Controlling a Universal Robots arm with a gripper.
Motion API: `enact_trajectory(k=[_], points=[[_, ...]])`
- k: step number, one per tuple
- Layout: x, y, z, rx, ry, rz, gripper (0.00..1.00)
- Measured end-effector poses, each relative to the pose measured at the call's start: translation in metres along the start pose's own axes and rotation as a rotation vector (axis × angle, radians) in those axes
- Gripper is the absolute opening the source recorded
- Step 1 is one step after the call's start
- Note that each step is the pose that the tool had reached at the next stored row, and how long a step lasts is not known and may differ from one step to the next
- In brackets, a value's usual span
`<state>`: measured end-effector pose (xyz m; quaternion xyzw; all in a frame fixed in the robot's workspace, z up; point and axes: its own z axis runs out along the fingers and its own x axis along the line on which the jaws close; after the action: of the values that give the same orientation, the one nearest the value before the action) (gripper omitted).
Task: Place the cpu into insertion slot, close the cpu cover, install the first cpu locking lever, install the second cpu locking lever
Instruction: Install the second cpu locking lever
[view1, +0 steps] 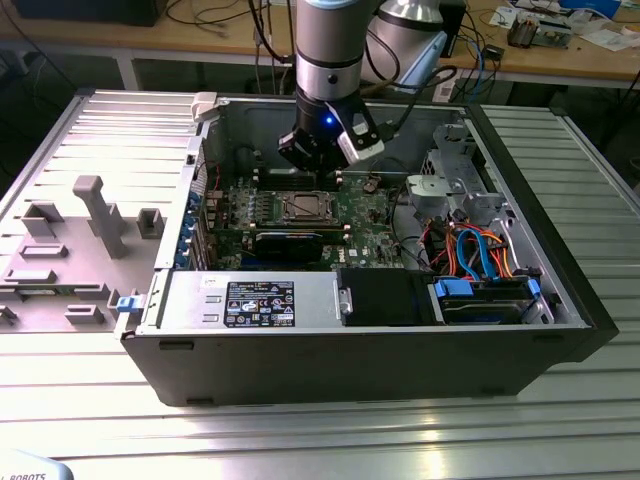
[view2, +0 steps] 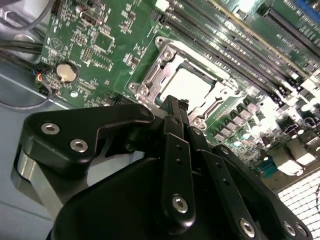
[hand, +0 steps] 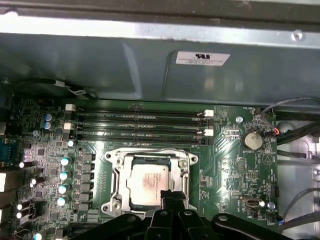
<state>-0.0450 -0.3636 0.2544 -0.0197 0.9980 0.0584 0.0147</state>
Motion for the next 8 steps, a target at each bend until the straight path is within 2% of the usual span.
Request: enact_trajectory(k=[4, 6, 8], points=[[0.0003, -0.0065, -0.0007, 0.0, 0.0, 0.0, 0.11], [0.0003, -0.0067, -0.0015, 0.0003, 0.0001, 0.0, 0.11], [0.0001, -0.0063, -0.0053, 0.0001, 0.0, 0.0, 0.11]])
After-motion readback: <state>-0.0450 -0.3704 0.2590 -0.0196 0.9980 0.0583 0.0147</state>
